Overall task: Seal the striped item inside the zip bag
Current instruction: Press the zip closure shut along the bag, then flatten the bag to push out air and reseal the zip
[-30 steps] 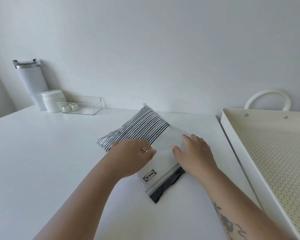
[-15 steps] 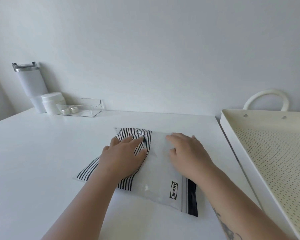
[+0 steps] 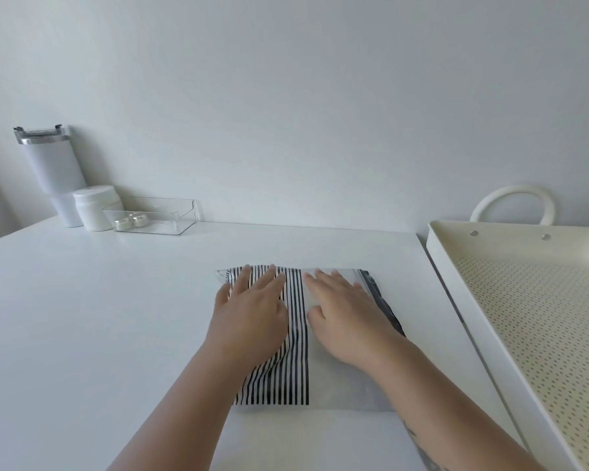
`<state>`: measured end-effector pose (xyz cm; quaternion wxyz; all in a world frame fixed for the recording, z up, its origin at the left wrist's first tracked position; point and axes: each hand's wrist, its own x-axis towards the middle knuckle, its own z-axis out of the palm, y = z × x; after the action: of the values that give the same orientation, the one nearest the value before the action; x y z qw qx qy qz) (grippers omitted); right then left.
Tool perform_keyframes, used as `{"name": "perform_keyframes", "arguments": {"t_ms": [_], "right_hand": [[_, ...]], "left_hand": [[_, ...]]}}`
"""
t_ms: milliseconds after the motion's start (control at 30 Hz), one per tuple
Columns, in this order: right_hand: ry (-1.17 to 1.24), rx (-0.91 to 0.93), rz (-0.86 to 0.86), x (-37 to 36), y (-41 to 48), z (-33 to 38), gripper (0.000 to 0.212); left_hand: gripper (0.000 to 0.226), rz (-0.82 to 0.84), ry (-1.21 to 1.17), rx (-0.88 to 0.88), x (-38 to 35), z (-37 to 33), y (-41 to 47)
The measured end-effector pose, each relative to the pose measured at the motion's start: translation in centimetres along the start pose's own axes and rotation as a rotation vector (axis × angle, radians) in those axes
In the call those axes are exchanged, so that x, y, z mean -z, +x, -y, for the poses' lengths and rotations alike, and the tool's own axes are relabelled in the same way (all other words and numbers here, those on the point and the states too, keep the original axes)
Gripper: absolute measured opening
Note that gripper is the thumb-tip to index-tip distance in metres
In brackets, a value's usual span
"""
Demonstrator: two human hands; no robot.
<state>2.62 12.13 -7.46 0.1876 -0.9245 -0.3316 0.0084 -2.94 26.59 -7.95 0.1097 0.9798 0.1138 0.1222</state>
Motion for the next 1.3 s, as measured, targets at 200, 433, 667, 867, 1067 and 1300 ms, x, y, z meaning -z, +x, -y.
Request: {"name": "perform_keyframes", "arguments": {"t_ms": [200, 433, 667, 867, 1067, 1300], "right_hand": [[0.051, 0.041, -0.029, 0.0, 2.9, 3.8, 0.053], [0.082, -0.008, 0.055, -1.9, 4.2, 4.1, 0.051], [0.15, -0.025, 0.008, -3.0, 4.0, 3.0, 0.053], [0.261, -0.051, -0.002, -3.1, 4.2, 2.5, 0.054], [0.284, -0.061, 0.005, -3.0, 4.5, 2.3, 0.055], [0.246, -0.03, -0.026, -3.2, 4.6, 2.1, 0.054]], "left_hand": [[0.053, -0.036, -0.072, 0.022, 0.7, 1.1, 0.1], [0.051, 0.054, -0.087, 0.063, 0.7, 1.8, 0.3], [0.051, 0.036, -0.047, 0.031, 0.4, 1.5, 0.7], [0.05, 0.02, -0.032, 0.031, 0.4, 1.1, 0.9], [0.05, 0.035, -0.005, 0.04, 0.3, 0.9, 1.2], [0.048, 0.054, 0.02, 0.026, 0.2, 1.2, 1.2]]}}
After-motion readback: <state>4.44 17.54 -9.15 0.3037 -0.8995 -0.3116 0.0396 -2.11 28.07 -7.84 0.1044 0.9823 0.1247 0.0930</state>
